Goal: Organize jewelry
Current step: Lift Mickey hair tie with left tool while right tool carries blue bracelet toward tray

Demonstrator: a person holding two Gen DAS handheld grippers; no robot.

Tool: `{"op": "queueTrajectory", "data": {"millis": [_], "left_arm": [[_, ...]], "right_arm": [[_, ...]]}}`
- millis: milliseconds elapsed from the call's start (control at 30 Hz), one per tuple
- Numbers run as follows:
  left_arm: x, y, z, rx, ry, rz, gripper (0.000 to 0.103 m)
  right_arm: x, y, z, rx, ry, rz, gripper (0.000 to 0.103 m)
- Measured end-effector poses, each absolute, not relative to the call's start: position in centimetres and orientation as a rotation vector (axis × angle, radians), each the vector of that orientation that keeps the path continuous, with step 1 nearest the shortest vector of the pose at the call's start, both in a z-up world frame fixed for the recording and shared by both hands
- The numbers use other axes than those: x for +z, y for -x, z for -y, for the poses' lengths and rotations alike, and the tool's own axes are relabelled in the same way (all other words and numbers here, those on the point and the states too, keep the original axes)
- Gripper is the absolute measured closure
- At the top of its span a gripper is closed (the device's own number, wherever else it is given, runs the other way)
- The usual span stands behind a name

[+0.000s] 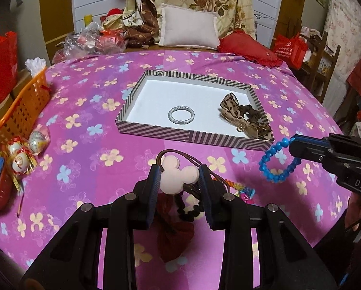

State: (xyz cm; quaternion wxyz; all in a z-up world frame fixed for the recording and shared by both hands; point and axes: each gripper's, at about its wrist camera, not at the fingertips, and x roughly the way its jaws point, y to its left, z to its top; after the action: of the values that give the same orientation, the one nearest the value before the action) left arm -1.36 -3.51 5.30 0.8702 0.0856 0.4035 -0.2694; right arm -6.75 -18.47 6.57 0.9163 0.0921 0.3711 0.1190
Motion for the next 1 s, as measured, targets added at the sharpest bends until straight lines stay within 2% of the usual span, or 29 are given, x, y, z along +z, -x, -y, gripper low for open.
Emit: {"op": "queueTrajectory", "data": {"millis": [1000], "left_arm": [[4.1,-1.8,7.1,-0.506,-0.203,-0.886,0.072]], "right_arm": [[5.4,4.2,20.7,0.208,-0.196,-0.792,0.094]]}}
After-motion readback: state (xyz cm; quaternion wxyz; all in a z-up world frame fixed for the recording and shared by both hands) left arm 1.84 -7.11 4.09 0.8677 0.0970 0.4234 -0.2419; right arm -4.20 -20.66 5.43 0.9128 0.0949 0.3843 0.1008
